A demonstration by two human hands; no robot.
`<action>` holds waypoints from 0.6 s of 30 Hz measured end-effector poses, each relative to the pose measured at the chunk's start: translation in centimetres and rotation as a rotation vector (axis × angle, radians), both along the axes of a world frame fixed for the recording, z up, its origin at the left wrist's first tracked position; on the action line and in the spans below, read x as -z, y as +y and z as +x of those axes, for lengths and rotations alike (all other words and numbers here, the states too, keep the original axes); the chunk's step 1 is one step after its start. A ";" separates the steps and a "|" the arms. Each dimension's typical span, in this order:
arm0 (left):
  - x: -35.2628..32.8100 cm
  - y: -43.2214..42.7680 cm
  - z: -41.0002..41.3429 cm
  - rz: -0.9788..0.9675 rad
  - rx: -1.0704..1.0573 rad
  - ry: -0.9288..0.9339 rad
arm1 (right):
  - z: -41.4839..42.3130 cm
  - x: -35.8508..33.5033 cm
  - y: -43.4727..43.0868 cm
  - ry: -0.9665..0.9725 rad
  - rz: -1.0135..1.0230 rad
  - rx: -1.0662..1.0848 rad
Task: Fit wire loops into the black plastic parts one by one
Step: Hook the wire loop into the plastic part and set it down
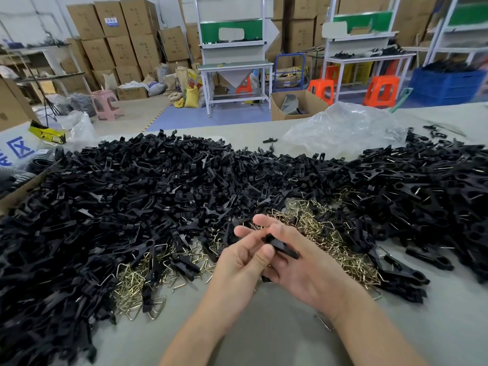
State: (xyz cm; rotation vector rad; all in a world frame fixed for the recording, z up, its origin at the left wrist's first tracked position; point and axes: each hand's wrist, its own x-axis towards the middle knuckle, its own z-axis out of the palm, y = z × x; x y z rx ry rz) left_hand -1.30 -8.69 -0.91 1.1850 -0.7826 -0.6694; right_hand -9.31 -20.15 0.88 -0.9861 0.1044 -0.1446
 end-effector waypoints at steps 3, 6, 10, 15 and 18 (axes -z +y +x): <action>-0.3 0.2 -0.2 0.033 -0.012 -0.097 | 0.0 0.2 -0.1 0.022 0.065 0.005; -0.2 0.1 -0.4 0.063 -0.051 -0.144 | 0.0 0.3 -0.1 0.034 0.115 0.015; -0.2 -0.2 -0.2 0.053 -0.089 -0.108 | 0.1 0.4 0.0 0.035 0.173 0.010; 0.0 -0.3 0.1 0.030 -0.127 -0.026 | 0.4 0.0 0.0 -0.018 0.190 -0.061; 0.1 -0.5 0.0 0.031 -0.145 -0.030 | 0.4 0.2 0.0 -0.020 0.209 -0.062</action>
